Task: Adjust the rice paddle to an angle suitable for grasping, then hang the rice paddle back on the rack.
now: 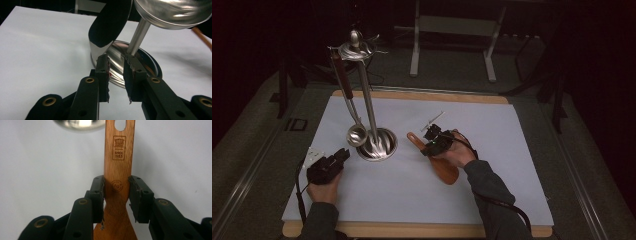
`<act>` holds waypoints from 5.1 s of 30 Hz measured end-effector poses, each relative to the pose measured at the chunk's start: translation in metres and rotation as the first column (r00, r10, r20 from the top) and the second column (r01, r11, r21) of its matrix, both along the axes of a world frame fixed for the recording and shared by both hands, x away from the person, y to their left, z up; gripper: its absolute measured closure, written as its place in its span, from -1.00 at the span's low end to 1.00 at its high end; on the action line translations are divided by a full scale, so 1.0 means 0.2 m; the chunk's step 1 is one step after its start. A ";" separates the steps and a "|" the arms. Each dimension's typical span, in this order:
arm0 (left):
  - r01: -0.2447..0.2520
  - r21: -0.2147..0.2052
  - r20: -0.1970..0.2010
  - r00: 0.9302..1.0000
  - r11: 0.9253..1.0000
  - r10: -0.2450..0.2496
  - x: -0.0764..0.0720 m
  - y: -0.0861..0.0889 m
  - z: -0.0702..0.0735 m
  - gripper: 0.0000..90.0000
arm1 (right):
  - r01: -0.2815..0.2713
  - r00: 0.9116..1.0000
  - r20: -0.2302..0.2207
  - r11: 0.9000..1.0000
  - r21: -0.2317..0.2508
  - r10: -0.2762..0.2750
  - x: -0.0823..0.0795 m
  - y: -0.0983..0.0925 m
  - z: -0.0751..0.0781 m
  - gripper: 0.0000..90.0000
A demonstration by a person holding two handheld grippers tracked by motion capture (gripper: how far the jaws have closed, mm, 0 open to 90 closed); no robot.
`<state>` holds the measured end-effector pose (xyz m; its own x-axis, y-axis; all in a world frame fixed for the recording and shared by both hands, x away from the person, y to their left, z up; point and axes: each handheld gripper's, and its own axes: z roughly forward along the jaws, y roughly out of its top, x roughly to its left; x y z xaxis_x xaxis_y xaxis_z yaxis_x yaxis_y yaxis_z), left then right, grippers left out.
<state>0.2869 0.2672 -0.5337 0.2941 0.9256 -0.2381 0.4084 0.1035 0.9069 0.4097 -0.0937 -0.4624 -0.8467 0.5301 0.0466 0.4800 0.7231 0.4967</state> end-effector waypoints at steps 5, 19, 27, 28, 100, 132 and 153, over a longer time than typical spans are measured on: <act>0.002 0.003 -0.003 1.000 1.000 -0.002 0.00 0.00 0.00 0.66 | 0.018 0.996 0.079 0.992 0.127 -0.028 -0.02 0.00 0.04 0.47; 0.009 0.001 -0.004 1.000 1.000 -0.009 0.01 0.00 0.00 0.65 | -0.019 0.975 0.216 0.950 0.312 -0.051 -0.08 0.04 0.10 0.47; 0.009 -0.002 -0.005 1.000 1.000 -0.009 0.01 0.00 -0.01 0.65 | -0.015 0.955 0.273 0.904 0.428 -0.114 -0.13 0.08 0.17 0.47; 0.009 -0.001 -0.005 1.000 1.000 -0.009 0.01 0.00 -0.01 0.65 | -0.014 0.953 0.278 0.900 0.436 -0.120 -0.13 0.08 0.17 0.47; 0.010 -0.002 -0.005 1.000 1.000 -0.010 0.01 0.00 -0.01 0.65 | -0.234 0.920 0.390 0.750 0.618 -0.034 -0.19 0.19 0.55 0.47; 0.008 -0.002 -0.003 1.000 1.000 -0.008 0.01 0.00 -0.01 0.65 | -0.284 0.896 0.444 0.731 0.620 -0.028 -0.24 0.23 0.71 0.47; 0.010 -0.003 -0.004 1.000 1.000 -0.010 0.01 0.00 -0.01 0.65 | -0.280 0.885 0.462 0.727 0.627 -0.058 -0.24 0.28 0.80 0.47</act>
<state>0.2882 0.2672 -0.5348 0.3022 0.9221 -0.2418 0.4131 0.1019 0.9050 0.3619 -0.0383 -0.3027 -0.9148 0.4028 -0.0300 0.0371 0.1579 0.9868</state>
